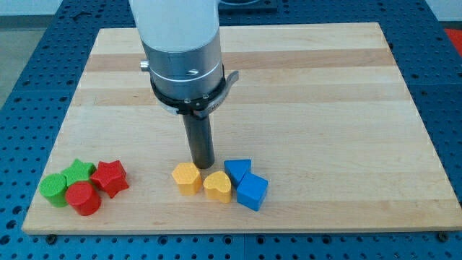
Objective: Push blue triangle along with blue cube slightly right and down
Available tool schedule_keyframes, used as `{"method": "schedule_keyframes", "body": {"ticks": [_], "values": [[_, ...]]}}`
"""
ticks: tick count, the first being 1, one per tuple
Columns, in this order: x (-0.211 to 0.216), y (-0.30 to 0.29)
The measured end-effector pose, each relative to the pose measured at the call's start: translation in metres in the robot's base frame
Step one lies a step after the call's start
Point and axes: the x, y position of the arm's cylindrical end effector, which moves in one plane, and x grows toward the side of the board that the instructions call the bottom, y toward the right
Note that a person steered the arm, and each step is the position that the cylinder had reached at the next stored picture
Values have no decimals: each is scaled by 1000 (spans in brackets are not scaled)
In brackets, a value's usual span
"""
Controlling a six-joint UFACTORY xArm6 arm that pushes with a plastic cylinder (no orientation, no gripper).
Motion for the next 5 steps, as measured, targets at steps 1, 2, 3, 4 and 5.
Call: {"method": "schedule_keyframes", "body": {"ticks": [1,2,3,4,5], "values": [[4,24],[6,55],[6,87],[6,110],[9,132]]}}
